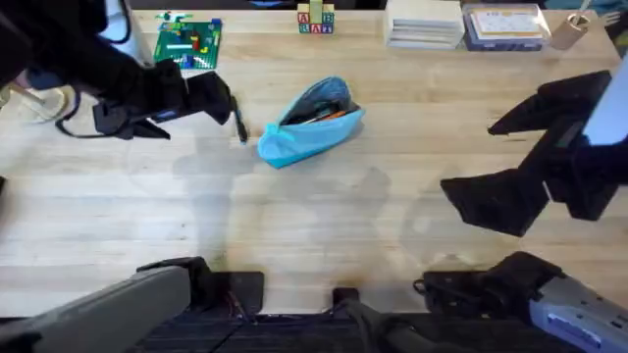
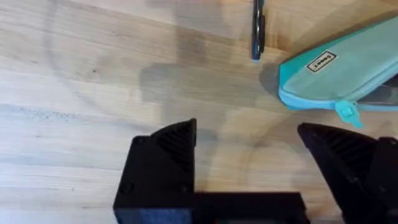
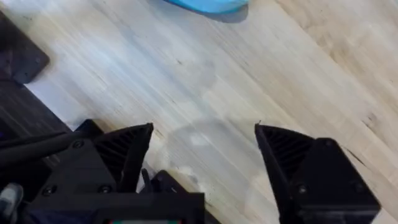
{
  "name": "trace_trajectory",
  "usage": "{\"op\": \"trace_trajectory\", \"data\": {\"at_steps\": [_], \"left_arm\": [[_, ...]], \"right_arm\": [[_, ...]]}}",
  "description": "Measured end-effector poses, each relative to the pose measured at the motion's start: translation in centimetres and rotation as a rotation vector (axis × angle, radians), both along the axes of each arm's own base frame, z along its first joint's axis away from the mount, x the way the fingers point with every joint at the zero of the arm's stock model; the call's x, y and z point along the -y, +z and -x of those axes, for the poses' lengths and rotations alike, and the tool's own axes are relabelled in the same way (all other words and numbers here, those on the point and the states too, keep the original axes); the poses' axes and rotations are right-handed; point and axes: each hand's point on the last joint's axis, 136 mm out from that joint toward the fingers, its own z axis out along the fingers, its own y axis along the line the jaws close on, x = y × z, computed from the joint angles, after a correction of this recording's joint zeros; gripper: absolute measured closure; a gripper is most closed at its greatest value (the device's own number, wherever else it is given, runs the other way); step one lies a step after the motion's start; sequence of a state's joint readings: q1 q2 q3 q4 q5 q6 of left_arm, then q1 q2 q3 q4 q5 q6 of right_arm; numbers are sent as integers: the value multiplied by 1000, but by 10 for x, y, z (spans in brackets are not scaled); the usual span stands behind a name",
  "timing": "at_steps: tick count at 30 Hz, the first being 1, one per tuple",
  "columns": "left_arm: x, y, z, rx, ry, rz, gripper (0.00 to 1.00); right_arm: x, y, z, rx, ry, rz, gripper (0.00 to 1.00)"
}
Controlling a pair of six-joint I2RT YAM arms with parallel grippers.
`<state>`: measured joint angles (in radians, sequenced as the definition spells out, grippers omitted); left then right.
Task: Unzip the bag, pick up the pens from the table one at a time and place them inside, then zip the bag closed.
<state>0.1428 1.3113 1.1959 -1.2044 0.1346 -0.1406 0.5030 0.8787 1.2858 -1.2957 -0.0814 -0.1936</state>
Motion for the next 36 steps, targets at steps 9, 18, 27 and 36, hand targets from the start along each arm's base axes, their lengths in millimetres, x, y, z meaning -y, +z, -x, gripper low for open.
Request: {"op": "trace_trajectory", "data": {"at_steps": [9,18,27,36], "left_arm": [[19,-13,-35,-49,-9,-30,4],[16,-40,-78,-8,53,-30,6],[16,-84,-87,-105,80,-24,6],[16,-120,-89,-187,83,-24,6]], "right_arm": [[2,-2,3,-16,0,9,5],[2,-3,3,-16,0,9,5],[2,-2,3,-16,0,9,5],[2,-2,3,-16,0,9,5]]}}
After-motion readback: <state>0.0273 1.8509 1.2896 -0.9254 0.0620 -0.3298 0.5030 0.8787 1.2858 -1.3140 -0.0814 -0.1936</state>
